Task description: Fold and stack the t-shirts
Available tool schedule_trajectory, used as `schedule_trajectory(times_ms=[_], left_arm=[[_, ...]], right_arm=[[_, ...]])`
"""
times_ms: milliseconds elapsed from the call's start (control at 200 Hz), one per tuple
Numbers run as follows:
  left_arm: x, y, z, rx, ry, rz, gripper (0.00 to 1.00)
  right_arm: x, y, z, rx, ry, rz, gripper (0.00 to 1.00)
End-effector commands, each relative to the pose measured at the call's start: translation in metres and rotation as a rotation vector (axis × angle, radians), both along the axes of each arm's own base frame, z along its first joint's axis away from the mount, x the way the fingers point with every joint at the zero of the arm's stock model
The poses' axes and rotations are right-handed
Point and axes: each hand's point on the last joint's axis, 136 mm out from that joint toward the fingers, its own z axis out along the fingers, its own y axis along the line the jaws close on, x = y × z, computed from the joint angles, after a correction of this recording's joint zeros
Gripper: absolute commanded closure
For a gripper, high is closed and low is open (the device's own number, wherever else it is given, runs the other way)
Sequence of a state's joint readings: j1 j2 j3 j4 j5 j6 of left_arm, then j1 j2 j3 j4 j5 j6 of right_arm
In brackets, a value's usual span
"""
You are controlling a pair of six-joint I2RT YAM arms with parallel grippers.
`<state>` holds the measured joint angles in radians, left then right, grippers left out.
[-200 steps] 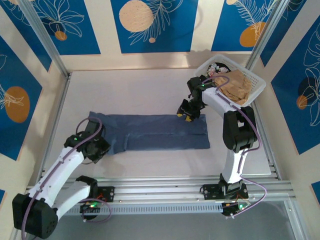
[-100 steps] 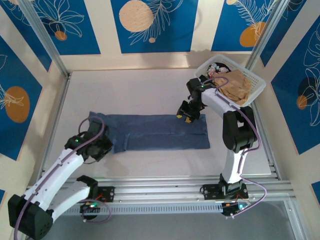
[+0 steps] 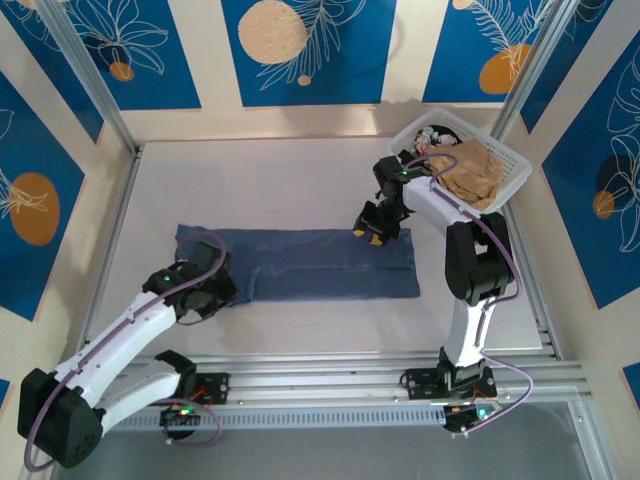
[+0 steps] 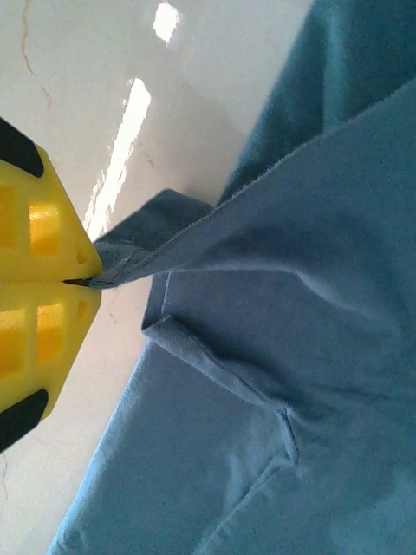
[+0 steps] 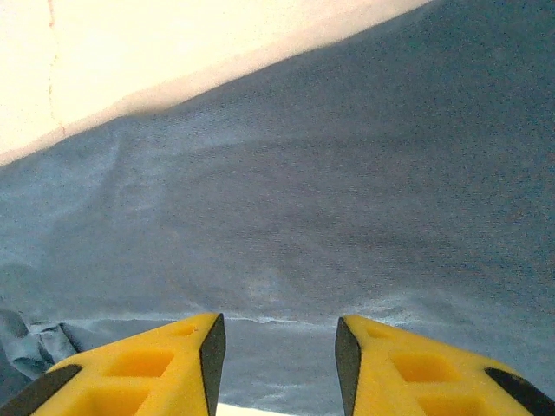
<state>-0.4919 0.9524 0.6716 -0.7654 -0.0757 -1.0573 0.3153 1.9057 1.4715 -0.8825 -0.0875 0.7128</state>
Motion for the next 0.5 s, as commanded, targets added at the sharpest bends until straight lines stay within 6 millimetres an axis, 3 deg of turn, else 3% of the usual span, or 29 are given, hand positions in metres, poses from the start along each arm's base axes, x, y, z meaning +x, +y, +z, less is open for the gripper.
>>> schedule_trajectory(times_ms=[0,165,495], left_arm=[[0.018,-0.013,0.020,-0.001,-0.100,-0.106,1.00],[0.033,0.007,0.030,0.088,-0.095,-0.084,1.00],[0.053,0.059,0.019,0.190,0.002,-0.003,1.00]], right_arm=[[-0.004,0.005,0.005,0.023,0.016,0.007,0.59],[-0.003,0.005,0.008,0.022,0.014,0.009,0.58],[-0.005,0.003,0.011,0.017,0.011,0.011,0.59]])
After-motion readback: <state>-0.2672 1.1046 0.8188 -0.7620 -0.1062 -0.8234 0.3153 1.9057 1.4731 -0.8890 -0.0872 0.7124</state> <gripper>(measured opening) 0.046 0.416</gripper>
